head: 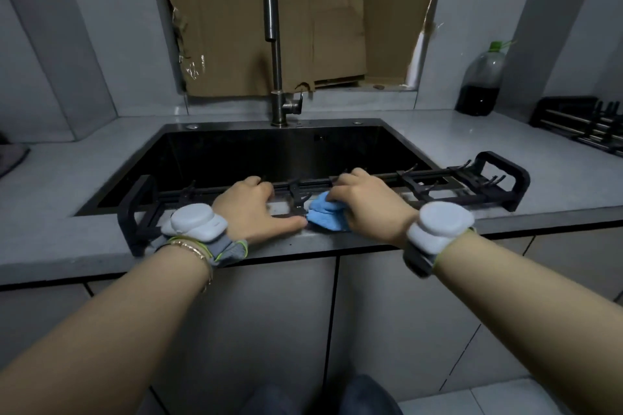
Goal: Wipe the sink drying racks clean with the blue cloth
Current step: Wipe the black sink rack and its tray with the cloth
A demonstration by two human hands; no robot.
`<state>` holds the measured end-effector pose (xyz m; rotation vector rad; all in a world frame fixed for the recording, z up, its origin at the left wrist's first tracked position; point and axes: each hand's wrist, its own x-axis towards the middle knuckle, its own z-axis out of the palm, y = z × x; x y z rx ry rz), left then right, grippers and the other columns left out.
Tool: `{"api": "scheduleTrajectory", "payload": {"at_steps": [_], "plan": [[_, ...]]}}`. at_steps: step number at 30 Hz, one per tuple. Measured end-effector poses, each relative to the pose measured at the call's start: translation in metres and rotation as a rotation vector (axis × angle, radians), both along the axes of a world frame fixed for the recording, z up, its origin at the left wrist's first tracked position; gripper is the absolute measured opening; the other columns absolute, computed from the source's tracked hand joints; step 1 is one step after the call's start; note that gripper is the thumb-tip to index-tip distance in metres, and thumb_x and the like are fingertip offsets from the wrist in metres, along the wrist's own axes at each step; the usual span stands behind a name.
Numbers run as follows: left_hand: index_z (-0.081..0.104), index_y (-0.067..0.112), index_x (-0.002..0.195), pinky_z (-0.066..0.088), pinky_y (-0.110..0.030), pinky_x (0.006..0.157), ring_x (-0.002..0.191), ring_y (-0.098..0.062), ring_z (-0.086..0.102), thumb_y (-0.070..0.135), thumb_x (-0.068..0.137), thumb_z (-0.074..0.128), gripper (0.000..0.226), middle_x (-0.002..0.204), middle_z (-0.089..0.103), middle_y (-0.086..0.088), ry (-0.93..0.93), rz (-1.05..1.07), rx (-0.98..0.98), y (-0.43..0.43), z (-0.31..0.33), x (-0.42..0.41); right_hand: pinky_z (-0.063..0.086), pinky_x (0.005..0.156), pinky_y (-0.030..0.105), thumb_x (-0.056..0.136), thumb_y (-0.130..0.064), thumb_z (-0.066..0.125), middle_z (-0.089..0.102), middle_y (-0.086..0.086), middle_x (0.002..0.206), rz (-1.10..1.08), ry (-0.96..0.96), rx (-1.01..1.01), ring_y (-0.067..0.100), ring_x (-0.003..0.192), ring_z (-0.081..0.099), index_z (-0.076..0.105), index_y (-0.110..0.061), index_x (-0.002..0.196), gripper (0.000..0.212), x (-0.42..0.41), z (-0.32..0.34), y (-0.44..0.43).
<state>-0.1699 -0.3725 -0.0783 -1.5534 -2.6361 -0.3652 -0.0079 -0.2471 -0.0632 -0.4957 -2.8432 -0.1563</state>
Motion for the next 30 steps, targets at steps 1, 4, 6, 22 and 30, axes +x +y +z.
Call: {"api": "scheduleTrajectory", "payload": {"at_steps": [1, 4, 6, 22, 30], "plan": [[0.051, 0.023, 0.088, 0.041, -0.028, 0.076, 0.101, -0.021, 0.054, 0.088, 0.055, 0.048, 0.072, 0.108, 0.054, 0.001, 0.009, 0.020, 0.007, 0.001, 0.001, 0.001, 0.032, 0.090, 0.032, 0.085, -0.014, 0.047, 0.053, 0.000, 0.122, 0.001, 0.001, 0.045, 0.024, 0.117, 0.039, 0.057, -0.020, 0.122, 0.038, 0.003, -0.004, 0.001], [0.046, 0.023, 0.070, 0.039, -0.028, 0.069, 0.086, -0.021, 0.052, 0.084, 0.063, 0.050, 0.062, 0.099, 0.053, 0.001, 0.020, 0.080, 0.013, 0.005, 0.006, 0.008, 0.023, 0.097, 0.034, 0.085, -0.028, 0.056, 0.054, -0.005, 0.123, 0.041, 0.058, 0.091, 0.021, 0.121, 0.039, 0.058, -0.025, 0.123, 0.037, 0.014, -0.009, 0.010], [0.041, 0.025, 0.064, 0.038, -0.028, 0.066, 0.080, -0.020, 0.050, 0.084, 0.063, 0.049, 0.060, 0.093, 0.052, 0.000, 0.027, 0.100, -0.001, 0.006, 0.010, 0.012, 0.032, 0.090, 0.041, 0.075, -0.019, 0.065, 0.062, 0.002, 0.109, 0.121, 0.077, 0.136, 0.029, 0.107, 0.052, 0.066, -0.017, 0.110, 0.035, 0.017, -0.007, 0.012], [0.045, 0.016, 0.133, 0.022, -0.050, 0.109, 0.135, -0.030, 0.031, 0.073, 0.078, 0.046, 0.079, 0.152, 0.023, -0.018, 0.229, -0.057, -0.118, 0.040, 0.005, 0.056, 0.043, 0.067, 0.034, 0.082, -0.032, 0.057, 0.056, 0.003, 0.077, -0.355, 0.444, -0.446, 0.025, 0.079, 0.054, 0.053, -0.014, 0.073, 0.020, 0.037, -0.023, -0.005], [0.058, 0.017, 0.118, 0.038, -0.040, 0.098, 0.146, -0.029, 0.004, 0.045, 0.092, 0.046, 0.041, 0.158, -0.005, -0.016, 0.139, -0.059, -0.051, 0.035, -0.014, 0.057, 0.043, 0.062, 0.036, 0.092, -0.043, 0.041, 0.053, 0.003, 0.090, -0.186, 0.614, -0.229, 0.030, 0.078, 0.056, 0.057, -0.016, 0.095, 0.032, 0.015, -0.055, -0.032]]}}
